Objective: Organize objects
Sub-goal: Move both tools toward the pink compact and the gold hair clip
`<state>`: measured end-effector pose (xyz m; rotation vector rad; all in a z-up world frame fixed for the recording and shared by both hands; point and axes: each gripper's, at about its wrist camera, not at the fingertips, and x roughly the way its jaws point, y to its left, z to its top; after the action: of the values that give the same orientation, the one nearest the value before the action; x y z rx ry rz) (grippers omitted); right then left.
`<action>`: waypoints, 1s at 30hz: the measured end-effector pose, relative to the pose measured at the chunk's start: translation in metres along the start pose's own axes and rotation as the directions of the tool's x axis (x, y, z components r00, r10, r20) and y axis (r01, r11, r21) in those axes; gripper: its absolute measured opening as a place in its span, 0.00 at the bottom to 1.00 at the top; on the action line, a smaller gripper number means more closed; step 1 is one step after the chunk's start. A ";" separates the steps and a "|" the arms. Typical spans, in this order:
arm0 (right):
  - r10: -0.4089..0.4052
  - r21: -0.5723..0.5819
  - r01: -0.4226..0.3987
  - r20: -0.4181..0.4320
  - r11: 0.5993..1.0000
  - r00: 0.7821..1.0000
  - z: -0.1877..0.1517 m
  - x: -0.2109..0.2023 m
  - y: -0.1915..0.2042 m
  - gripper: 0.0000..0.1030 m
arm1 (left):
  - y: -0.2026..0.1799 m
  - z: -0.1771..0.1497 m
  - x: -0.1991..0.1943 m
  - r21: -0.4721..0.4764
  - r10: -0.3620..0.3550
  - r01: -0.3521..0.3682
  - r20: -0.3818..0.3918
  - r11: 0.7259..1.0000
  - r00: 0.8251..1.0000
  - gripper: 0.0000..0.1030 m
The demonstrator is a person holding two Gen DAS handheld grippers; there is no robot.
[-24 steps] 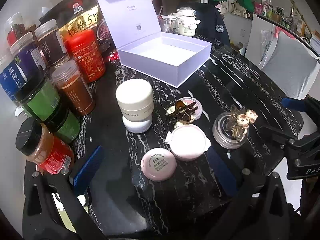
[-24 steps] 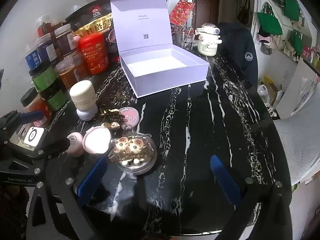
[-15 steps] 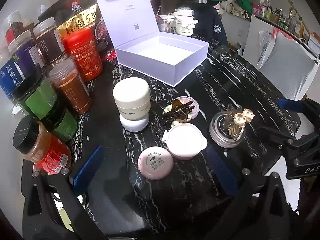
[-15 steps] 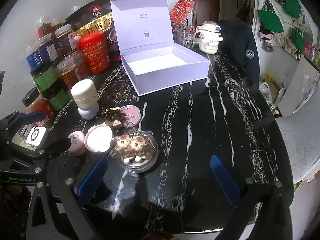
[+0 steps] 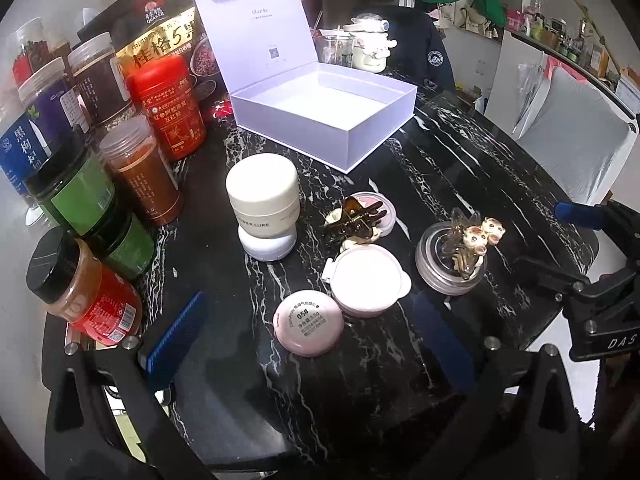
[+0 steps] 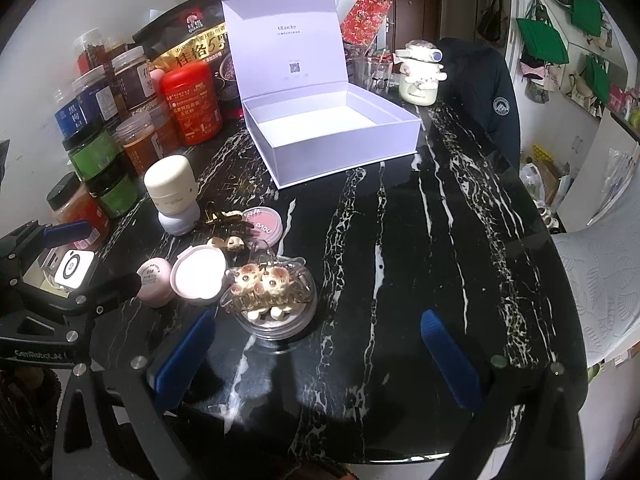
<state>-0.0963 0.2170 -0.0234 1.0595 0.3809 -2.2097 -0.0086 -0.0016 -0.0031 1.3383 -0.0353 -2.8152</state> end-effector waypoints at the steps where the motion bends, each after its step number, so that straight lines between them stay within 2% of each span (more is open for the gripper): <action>1: 0.000 0.000 0.000 -0.001 1.000 1.000 0.000 0.000 0.000 1.00 | -0.001 0.000 0.000 -0.001 -0.004 0.004 -0.002 1.000 1.000 1.00; 13: 0.006 -0.007 -0.006 -0.004 1.000 1.000 -0.003 -0.002 0.001 1.00 | -0.003 -0.001 -0.005 0.006 0.002 -0.002 -0.006 1.000 1.000 1.00; 30: 0.032 -0.026 -0.032 -0.003 0.999 0.999 -0.014 -0.007 0.010 1.00 | 0.002 -0.013 -0.012 -0.033 0.003 -0.003 -0.011 0.999 1.000 1.00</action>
<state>-0.0779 0.2201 -0.0264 1.0474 0.3898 -2.1696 0.0091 -0.0031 -0.0022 1.3459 0.0095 -2.7930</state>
